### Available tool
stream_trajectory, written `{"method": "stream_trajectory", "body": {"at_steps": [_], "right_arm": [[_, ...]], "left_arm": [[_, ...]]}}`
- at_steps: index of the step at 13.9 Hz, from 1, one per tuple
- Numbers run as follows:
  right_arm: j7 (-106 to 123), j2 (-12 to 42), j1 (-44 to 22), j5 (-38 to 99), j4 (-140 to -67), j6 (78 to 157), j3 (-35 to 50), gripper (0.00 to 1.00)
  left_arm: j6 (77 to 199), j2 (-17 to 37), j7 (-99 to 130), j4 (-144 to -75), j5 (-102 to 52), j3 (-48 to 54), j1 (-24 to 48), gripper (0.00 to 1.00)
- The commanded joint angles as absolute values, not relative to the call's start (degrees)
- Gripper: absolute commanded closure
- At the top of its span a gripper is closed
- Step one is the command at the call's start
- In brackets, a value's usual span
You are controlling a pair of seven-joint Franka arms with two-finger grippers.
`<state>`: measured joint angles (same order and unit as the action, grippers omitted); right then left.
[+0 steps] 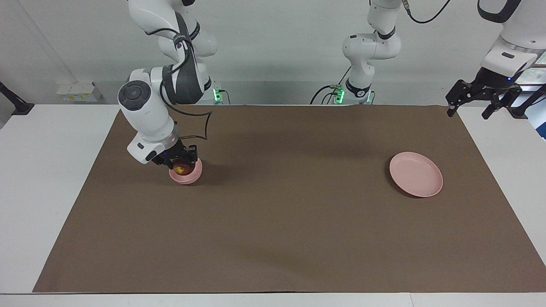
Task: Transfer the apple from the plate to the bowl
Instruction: 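Open the right gripper to release the apple in the bowl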
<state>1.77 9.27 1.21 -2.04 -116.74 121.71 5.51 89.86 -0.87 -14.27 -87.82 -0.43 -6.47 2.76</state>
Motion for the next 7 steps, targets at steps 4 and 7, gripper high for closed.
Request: {"method": "stream_trajectory", "body": {"at_steps": [4,7], "right_arm": [[3.3,7.7,2.5,-3.3,-119.3,124.2,6.2,0.24],[3.3,7.9,2.8,-3.3,-116.1,122.3,6.2,0.0]], "left_arm": [[88.1,-3.8,-9.0,-91.1,0.0,-6.2,3.3,0.0],[88.0,-3.8,-9.2,-91.2,-0.1,-6.1,3.3,0.0]]}}
